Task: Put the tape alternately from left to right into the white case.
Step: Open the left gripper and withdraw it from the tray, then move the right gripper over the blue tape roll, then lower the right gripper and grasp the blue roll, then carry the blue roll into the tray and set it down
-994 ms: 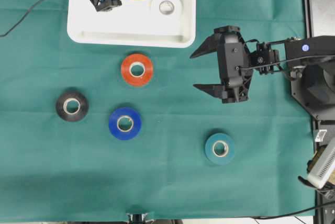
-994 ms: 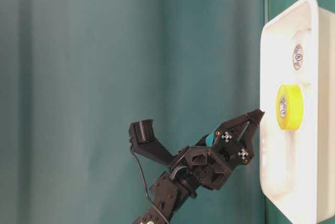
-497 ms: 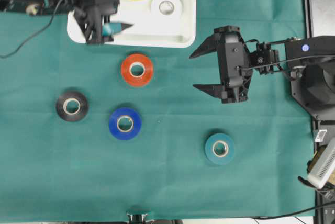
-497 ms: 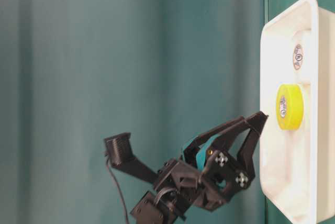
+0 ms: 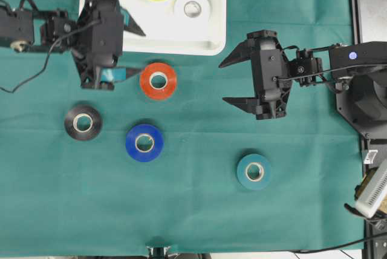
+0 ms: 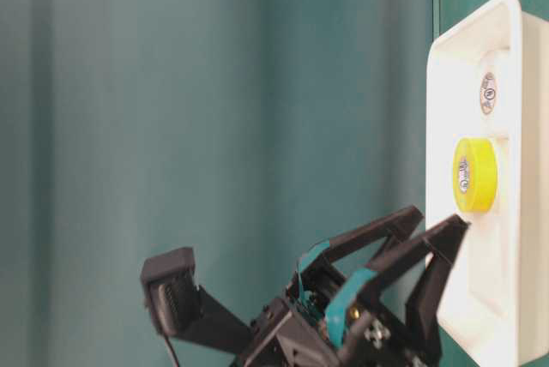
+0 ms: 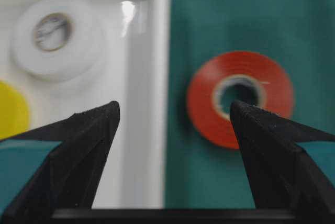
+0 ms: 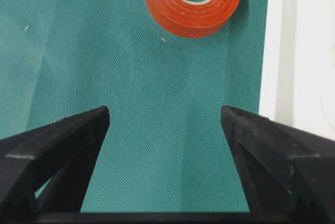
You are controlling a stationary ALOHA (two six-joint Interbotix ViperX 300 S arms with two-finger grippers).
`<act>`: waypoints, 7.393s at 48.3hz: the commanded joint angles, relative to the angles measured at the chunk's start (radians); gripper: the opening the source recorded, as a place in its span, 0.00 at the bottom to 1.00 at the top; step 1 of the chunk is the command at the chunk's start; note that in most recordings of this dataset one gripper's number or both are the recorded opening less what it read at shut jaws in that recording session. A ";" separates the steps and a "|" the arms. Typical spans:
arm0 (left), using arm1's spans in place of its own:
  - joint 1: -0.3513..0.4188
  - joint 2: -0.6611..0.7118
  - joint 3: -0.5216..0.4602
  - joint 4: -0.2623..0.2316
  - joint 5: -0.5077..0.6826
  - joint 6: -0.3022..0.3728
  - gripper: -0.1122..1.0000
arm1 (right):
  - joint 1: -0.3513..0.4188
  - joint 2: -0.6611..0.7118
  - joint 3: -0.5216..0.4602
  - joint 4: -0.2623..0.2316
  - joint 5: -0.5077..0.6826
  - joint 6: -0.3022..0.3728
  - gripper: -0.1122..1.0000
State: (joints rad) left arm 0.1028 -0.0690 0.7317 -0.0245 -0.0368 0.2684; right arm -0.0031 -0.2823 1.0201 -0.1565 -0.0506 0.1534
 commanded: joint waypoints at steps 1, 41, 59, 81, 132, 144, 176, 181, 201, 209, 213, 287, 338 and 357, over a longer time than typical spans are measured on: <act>-0.028 -0.034 -0.002 -0.002 -0.003 -0.002 0.88 | 0.002 -0.014 -0.009 0.002 -0.008 0.002 0.72; -0.141 -0.106 0.087 -0.003 -0.003 -0.075 0.88 | 0.003 -0.014 -0.011 0.002 -0.009 0.002 0.72; -0.141 -0.103 0.091 -0.003 -0.003 -0.077 0.88 | 0.060 0.057 -0.087 0.005 -0.028 0.003 0.72; -0.141 -0.110 0.110 -0.003 0.002 -0.077 0.88 | 0.098 0.261 -0.307 0.003 -0.025 0.015 0.72; -0.141 -0.110 0.117 -0.002 0.002 -0.077 0.88 | 0.150 0.529 -0.586 0.000 0.120 0.169 0.72; -0.141 -0.110 0.121 -0.003 0.002 -0.077 0.88 | 0.150 0.574 -0.632 0.000 0.156 0.189 0.72; -0.141 -0.110 0.123 -0.003 0.002 -0.075 0.88 | 0.155 0.643 -0.701 0.000 0.245 0.215 0.72; -0.141 -0.110 0.121 -0.003 0.002 -0.077 0.88 | 0.156 0.643 -0.704 -0.002 0.259 0.215 0.72; -0.141 -0.110 0.123 -0.003 0.002 -0.075 0.88 | 0.156 0.637 -0.704 -0.005 0.261 0.210 0.59; -0.141 -0.110 0.121 -0.003 0.002 -0.075 0.88 | 0.156 0.629 -0.704 -0.003 0.261 0.210 0.22; -0.141 -0.110 0.121 -0.002 0.002 -0.075 0.88 | 0.155 0.626 -0.704 -0.003 0.262 0.210 0.13; -0.141 -0.110 0.123 -0.003 0.002 -0.077 0.88 | 0.060 0.382 -0.621 -0.167 0.482 0.213 0.13; -0.141 -0.101 0.121 -0.003 0.002 -0.078 0.88 | -0.396 0.316 -0.531 -0.328 0.399 0.212 0.13; -0.141 -0.100 0.118 -0.003 0.002 -0.077 0.88 | -0.495 0.362 -0.531 -0.328 0.308 0.212 0.13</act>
State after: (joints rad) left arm -0.0353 -0.1580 0.8636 -0.0245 -0.0307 0.1917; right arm -0.4893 0.0859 0.5001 -0.4817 0.2792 0.3651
